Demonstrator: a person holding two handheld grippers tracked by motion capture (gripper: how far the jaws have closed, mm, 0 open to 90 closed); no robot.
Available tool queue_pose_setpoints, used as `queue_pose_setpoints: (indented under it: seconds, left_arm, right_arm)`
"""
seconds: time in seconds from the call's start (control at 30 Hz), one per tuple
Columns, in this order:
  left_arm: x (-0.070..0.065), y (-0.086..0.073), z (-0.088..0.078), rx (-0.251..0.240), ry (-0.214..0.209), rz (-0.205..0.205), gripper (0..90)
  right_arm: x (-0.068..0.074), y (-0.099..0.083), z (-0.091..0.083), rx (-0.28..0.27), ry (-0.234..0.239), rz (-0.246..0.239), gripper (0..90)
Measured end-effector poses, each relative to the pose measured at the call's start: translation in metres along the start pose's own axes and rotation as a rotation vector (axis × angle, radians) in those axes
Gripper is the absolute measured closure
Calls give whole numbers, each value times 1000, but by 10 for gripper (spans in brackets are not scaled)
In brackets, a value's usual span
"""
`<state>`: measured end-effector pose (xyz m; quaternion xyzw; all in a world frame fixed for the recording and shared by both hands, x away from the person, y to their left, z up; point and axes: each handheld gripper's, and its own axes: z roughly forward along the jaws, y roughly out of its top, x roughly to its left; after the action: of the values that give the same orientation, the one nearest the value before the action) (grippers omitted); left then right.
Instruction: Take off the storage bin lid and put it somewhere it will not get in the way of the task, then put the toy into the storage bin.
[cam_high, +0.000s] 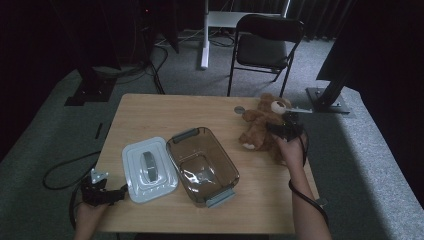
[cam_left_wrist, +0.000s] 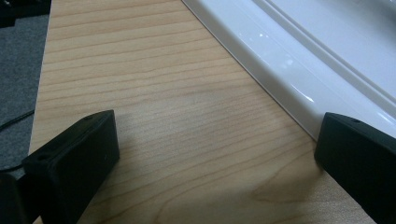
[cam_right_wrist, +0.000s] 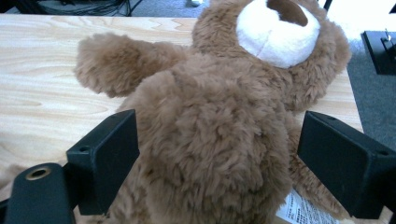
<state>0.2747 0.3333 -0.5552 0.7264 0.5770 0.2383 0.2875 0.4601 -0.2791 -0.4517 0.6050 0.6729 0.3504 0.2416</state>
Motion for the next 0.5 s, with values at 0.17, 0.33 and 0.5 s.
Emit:
queue_pose_setpoints:
  seconds: [0.17,0.33,0.5]
  left_arm:
    - [0,0,0,0,-1,1,6]
    - [0,0,0,0,-1,1,6]
    - [0,0,0,0,-1,2,6]
  right_arm:
    - [-3,0,10,37,-17,34,108]
    - [-2,-2,19,73,-12,65,108]
    - [-3,-3,26,98,14,94,107]
